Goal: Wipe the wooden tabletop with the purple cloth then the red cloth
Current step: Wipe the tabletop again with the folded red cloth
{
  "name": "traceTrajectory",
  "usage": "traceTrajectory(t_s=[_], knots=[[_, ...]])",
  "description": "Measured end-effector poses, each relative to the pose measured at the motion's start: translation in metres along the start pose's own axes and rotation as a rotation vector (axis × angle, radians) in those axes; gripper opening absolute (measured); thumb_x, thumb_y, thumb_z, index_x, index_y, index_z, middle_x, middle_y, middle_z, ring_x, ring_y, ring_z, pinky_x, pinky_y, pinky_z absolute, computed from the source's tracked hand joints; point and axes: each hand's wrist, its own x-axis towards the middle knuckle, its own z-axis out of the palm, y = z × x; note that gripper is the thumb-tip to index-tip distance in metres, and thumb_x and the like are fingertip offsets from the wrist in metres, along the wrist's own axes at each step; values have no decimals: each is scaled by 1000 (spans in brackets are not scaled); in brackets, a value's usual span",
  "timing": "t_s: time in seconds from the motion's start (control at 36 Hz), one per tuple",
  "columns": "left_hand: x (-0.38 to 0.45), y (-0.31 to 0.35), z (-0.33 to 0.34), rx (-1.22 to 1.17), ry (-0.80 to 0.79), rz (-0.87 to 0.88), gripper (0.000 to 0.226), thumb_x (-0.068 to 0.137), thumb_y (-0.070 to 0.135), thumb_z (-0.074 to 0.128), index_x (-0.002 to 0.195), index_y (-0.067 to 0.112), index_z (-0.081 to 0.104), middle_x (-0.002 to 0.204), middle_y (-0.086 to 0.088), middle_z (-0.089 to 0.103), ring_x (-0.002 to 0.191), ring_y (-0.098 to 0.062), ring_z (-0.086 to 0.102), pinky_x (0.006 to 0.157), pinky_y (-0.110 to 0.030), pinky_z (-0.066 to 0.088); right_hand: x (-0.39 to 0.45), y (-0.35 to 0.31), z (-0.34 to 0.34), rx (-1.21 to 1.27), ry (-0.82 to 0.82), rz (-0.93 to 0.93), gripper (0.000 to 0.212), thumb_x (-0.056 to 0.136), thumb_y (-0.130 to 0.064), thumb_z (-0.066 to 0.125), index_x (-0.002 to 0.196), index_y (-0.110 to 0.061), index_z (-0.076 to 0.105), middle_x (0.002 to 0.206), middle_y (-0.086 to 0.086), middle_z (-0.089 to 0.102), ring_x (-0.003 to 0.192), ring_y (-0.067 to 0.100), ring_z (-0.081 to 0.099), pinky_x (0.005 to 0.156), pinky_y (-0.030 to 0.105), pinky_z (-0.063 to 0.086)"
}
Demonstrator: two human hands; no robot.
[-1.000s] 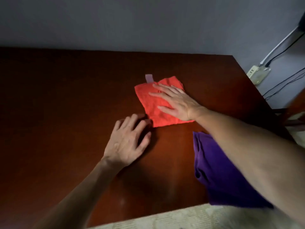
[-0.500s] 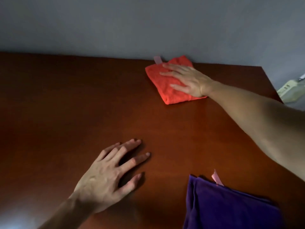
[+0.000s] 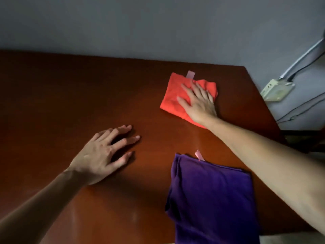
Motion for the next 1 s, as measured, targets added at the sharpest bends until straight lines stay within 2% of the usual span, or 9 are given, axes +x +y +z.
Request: traceTrajectory(t_s=[0.08,0.14,0.22,0.31,0.61,0.75,0.86,0.92,1.0], knots=[[-2,4,-1,25,-17,-7,58,99,65,19,154,48,26,166,11,19,151,-7,16,120,-30,11,-61,6,-8,-20,7,-7,79,88,-75,12,159,-43,25,171,-9,18,158,12,11,126,39,8],[0,12,-1,48,-8,-35,57,99,61,22,151,43,35,162,7,28,147,-14,28,117,-36,21,-100,13,-12,-31,-8,-27,78,90,-74,12,160,-43,23,171,-10,15,158,11,9,125,38,5],[10,34,-3,75,65,-120,53,94,52,29,135,30,54,135,0,51,116,-24,52,94,-39,39,-139,27,-17,-46,-46,-65,74,93,-73,12,160,-44,19,171,-12,10,158,9,4,127,41,3],[23,58,1,62,158,-108,43,94,46,34,123,24,57,113,0,51,98,-23,53,83,-39,41,-143,32,-15,-47,-58,-92,72,94,-74,13,160,-45,18,172,-12,10,158,9,3,127,43,5],[125,144,23,-359,303,-107,39,98,45,43,121,14,54,116,-6,49,103,-27,53,88,-46,43,-90,91,-28,-27,-116,-450,60,101,-60,36,157,-39,34,171,-13,15,158,9,11,124,48,21],[171,159,31,-473,284,-65,43,98,44,49,126,12,51,121,-6,48,103,-28,55,88,-49,45,-42,122,-35,-42,-141,-462,61,100,-57,35,158,-40,30,171,-13,13,158,10,11,126,45,17],[190,168,42,-449,236,-17,48,98,44,52,137,16,47,132,-1,45,115,-23,53,96,-44,43,6,150,-39,-23,-132,-444,59,101,-58,34,158,-44,29,171,-14,15,157,10,13,126,46,17],[192,170,51,-367,187,-19,56,99,49,46,146,20,40,138,3,44,127,-18,47,106,-35,34,31,167,-40,-14,-125,-434,58,102,-62,32,157,-45,30,170,-15,16,157,10,15,126,48,17],[197,170,56,-217,125,4,61,100,55,36,154,25,32,141,5,46,132,-16,44,113,-31,24,71,191,-41,-20,-146,-418,58,102,-64,31,157,-47,29,170,-16,16,157,13,16,125,49,15]])
